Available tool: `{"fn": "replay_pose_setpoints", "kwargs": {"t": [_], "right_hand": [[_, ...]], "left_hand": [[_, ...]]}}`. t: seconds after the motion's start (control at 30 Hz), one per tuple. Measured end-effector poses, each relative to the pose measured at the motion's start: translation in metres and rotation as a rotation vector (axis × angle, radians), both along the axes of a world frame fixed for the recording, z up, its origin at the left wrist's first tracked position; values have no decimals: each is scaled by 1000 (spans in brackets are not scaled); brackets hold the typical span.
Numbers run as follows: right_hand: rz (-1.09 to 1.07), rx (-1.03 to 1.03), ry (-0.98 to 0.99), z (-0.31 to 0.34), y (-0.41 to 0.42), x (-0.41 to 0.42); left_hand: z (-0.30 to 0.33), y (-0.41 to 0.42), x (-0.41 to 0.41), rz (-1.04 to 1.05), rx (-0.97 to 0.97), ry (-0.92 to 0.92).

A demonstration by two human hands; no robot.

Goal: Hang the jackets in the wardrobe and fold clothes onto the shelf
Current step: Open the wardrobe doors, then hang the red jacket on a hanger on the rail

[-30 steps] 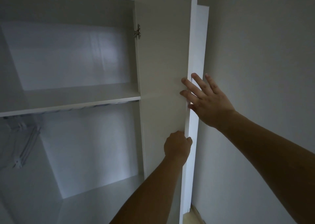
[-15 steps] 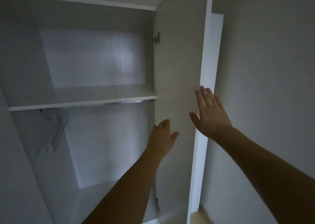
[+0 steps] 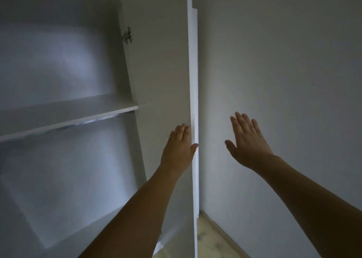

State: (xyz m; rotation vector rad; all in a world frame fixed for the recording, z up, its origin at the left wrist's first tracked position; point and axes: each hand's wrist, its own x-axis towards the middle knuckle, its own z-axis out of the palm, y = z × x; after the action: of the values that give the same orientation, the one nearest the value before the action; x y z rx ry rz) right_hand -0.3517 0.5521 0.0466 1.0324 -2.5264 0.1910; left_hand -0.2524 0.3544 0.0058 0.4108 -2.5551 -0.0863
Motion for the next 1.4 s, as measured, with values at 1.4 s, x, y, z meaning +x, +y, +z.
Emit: {"fn": "replay_pose_setpoints", "kwargs": {"t": [1.4], "right_hand": [[-750,-223,-382,-135,750,347]], "left_hand": [[-102,715,162,-832,11,-317]]}}
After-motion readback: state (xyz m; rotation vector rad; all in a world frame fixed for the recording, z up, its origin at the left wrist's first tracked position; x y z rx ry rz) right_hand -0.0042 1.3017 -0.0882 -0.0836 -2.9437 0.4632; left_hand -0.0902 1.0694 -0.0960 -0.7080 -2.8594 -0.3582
